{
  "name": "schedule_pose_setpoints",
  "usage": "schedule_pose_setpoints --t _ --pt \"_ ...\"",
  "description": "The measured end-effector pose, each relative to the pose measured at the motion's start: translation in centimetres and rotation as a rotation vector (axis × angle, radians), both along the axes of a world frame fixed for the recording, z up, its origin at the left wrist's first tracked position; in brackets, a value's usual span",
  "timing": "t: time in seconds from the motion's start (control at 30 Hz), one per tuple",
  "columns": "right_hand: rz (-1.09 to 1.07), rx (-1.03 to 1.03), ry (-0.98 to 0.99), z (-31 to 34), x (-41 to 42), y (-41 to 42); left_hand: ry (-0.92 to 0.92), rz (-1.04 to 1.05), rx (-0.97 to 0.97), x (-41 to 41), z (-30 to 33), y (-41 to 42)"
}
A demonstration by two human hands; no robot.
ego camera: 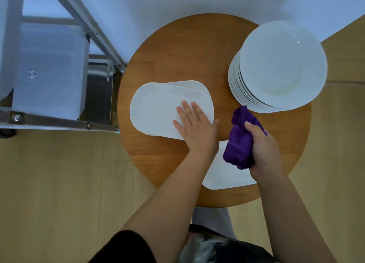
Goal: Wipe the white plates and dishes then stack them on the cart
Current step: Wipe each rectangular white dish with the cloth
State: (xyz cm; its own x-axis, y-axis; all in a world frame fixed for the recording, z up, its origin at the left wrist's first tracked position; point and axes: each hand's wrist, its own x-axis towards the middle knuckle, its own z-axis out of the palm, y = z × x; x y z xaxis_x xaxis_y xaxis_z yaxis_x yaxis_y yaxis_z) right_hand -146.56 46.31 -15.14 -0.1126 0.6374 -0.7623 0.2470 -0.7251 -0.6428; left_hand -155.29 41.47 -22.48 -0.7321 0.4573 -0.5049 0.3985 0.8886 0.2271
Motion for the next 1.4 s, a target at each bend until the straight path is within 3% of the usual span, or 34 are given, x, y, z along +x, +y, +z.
schedule_pose_setpoints --t 0.13,0.33,0.47,0.57,0.7,0.77,1.03,1.2,1.4 --pt "-0.026 -0.01 0.011 -0.2 1.4 0.7 -0.044 0.158 -0.018 -0.7 -0.5 2.0" --pt "0.023 -0.007 0.0 -0.9 3.8 1.2 -0.032 0.165 0.033 -0.9 -0.6 2.6" --pt "0.081 -0.004 -0.036 -1.5 5.9 1.9 0.15 -0.046 0.317 1.4 0.7 -1.0" --pt "0.126 0.01 -0.073 -2.1 7.8 2.7 0.268 -0.041 0.444 4.7 1.1 -5.6" --pt "0.192 0.033 -0.124 -2.8 9.9 3.5 -0.082 0.418 0.143 7.6 -0.5 -9.8" --pt "0.23 0.037 -0.136 -3.2 10.5 3.7 -0.242 0.554 0.096 8.1 -1.7 -10.4" --pt "0.312 0.046 -0.148 -4.2 12.3 4.3 -0.304 0.521 0.108 7.4 -3.6 -9.4" --pt "0.328 0.073 -0.162 -5.0 13.7 5.1 -0.511 0.491 0.209 7.6 -3.4 -9.4" --pt "0.383 0.138 -0.165 -6.7 13.8 4.7 -0.632 0.864 0.394 8.5 -2.2 -7.9"
